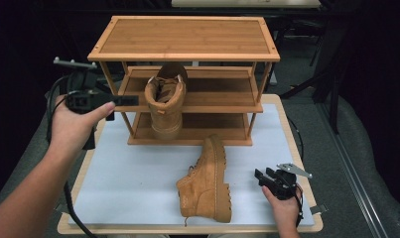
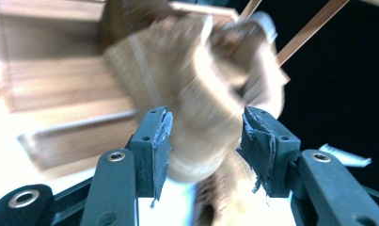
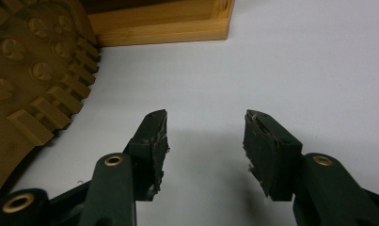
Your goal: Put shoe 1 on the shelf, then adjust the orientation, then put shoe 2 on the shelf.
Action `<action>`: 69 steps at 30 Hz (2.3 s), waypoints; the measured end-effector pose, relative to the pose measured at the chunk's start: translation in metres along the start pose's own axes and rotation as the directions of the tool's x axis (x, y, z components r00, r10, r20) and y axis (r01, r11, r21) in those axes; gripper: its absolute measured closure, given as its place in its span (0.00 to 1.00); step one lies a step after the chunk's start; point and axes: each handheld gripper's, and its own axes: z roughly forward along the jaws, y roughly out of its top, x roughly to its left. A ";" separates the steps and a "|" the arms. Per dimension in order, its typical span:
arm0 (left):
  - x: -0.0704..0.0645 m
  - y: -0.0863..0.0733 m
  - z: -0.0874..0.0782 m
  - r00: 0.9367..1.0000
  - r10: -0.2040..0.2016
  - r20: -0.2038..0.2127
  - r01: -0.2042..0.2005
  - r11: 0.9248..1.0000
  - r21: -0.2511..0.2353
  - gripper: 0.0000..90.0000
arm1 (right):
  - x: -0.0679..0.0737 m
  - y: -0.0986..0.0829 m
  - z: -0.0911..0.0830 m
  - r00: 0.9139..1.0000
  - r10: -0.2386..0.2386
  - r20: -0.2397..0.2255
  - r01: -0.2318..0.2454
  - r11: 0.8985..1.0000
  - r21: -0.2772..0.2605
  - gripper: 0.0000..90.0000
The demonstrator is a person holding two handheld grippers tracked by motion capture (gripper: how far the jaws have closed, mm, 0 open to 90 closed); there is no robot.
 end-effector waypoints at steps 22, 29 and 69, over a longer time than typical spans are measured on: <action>0.088 -0.173 0.068 0.999 -0.005 -0.042 0.006 1.000 0.018 0.63 | 0.056 0.040 -0.025 0.976 -0.154 -0.153 0.164 0.985 0.056 0.81; 0.097 -0.202 0.082 0.999 -0.019 -0.041 0.020 1.000 0.021 0.62 | 0.090 0.064 -0.036 0.938 -0.238 -0.253 0.259 0.965 0.051 0.94; 0.112 -0.218 0.087 0.996 -0.073 -0.056 0.076 0.996 0.054 0.61 | 0.040 0.043 -0.024 0.981 -0.092 -0.172 0.112 0.988 0.111 1.00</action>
